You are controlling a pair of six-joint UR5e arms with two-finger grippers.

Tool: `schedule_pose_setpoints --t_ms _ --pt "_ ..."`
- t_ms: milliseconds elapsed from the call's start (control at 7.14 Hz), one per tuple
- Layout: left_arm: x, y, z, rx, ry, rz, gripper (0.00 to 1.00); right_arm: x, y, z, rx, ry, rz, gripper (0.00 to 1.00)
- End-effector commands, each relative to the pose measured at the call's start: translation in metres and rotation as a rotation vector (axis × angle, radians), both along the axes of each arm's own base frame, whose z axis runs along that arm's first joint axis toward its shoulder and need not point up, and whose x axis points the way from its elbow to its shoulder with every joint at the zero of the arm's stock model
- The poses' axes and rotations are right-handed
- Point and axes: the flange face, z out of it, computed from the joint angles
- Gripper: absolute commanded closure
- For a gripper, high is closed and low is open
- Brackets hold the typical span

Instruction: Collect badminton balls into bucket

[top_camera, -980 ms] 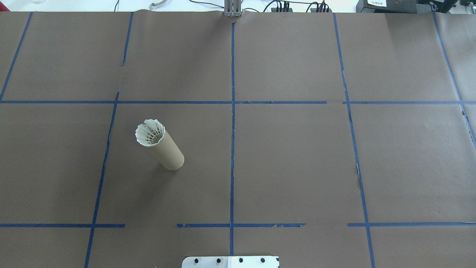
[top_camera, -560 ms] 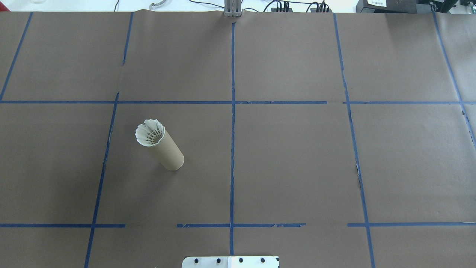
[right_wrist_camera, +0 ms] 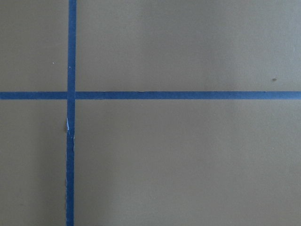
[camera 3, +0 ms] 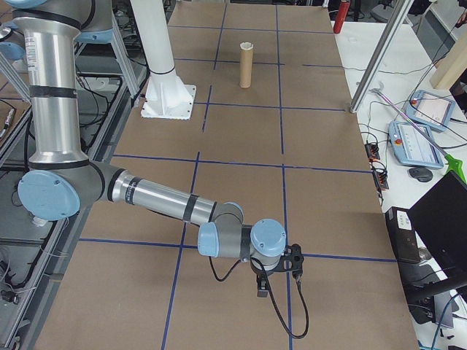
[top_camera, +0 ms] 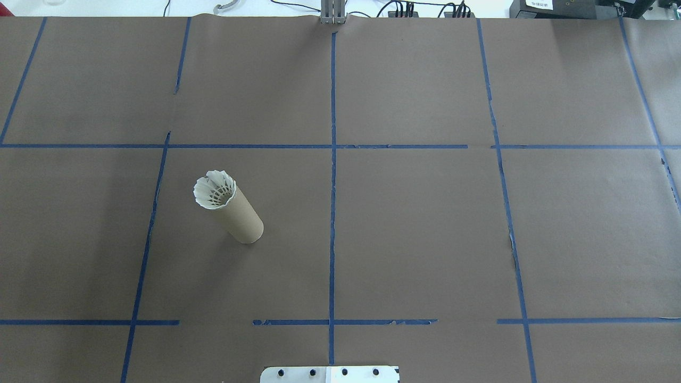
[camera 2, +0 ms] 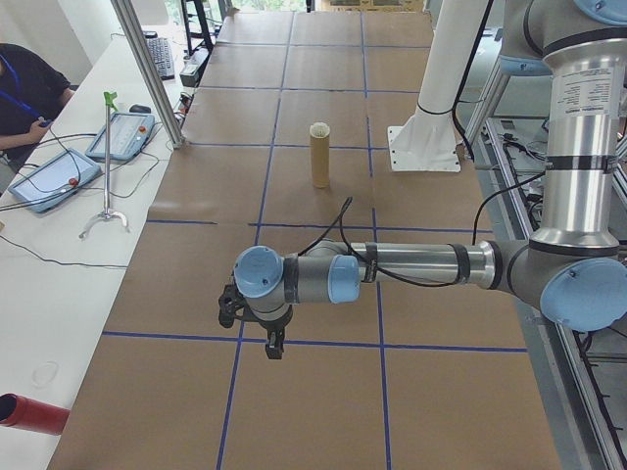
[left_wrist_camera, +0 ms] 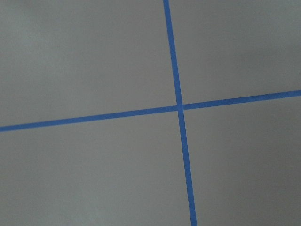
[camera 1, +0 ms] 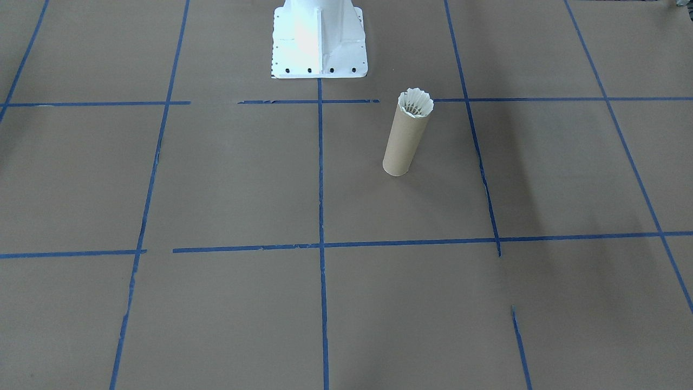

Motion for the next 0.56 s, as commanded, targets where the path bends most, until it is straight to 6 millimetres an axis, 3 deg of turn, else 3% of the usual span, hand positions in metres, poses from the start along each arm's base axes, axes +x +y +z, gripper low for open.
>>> schedule_pose_setpoints --t_ms 0,420 --pt "-0.003 0.005 0.006 -0.032 -0.038 0.002 0.0 0.0 0.0 0.0 0.001 0.0 -0.001 0.0" --pt "-0.005 0.01 -0.005 -0.082 -0.059 0.004 0.0 0.0 0.0 0.0 0.0 0.0 0.0 0.0"
